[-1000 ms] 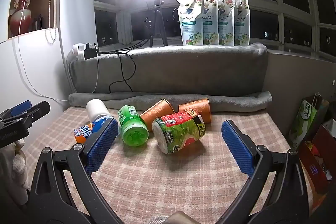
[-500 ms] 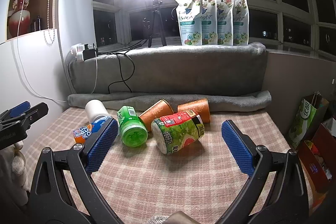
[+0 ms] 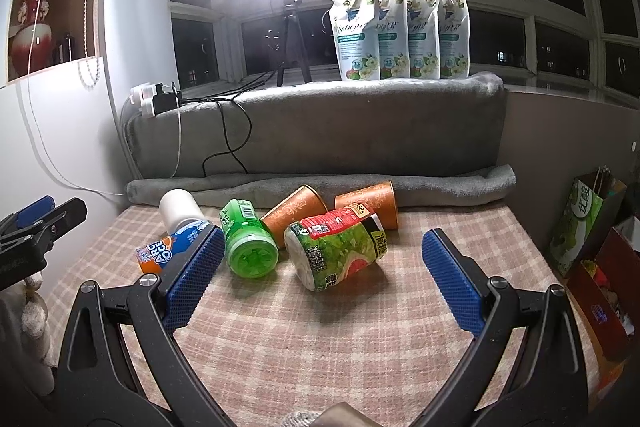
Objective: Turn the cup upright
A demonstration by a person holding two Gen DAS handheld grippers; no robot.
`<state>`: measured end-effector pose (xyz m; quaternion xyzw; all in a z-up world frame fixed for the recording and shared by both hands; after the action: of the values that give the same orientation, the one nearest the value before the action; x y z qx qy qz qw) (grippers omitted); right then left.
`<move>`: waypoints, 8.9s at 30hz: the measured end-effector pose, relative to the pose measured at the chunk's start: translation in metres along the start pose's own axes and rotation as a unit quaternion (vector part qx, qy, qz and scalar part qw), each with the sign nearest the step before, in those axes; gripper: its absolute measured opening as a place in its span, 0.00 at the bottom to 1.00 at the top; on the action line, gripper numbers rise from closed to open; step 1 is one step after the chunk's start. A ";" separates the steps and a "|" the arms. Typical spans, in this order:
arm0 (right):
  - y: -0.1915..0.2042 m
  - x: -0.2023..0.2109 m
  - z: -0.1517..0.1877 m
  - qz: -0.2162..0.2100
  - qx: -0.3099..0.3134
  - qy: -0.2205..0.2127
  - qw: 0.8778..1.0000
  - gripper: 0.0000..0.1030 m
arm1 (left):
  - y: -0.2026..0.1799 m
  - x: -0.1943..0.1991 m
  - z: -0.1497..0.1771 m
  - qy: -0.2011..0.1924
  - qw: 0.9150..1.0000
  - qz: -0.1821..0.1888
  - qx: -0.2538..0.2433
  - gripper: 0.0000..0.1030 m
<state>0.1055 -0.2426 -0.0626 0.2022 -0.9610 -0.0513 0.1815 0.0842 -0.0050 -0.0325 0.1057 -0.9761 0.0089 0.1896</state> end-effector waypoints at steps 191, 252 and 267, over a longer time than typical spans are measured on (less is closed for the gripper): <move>0.050 -0.087 0.077 -0.205 -0.184 0.338 0.900 0.64 | -0.036 -0.030 0.101 0.301 0.933 0.185 0.067 0.88; -0.067 -0.012 0.100 -0.123 -0.297 0.241 0.916 0.65 | -0.113 -0.070 0.094 0.313 0.926 0.209 -0.007 0.66; -0.066 -0.012 0.100 -0.124 -0.298 0.240 0.916 0.65 | -0.120 -0.061 0.084 0.216 0.959 0.168 -0.073 0.65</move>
<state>0.1030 -0.2959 -0.1708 0.2627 -0.7960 -0.3071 0.4506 0.1336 -0.1146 -0.1357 -0.0783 -0.9137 -0.0085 0.3986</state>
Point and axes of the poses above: each gripper's, at about its wrist camera, not at the fingertips, and x roughly against the way its jaws point, y to its left, z to its underside, the point moved 9 cm from there along -x, roughly the way its jaws point, and after that the axes turned 13 degrees about -z, right-handed, at the moved point
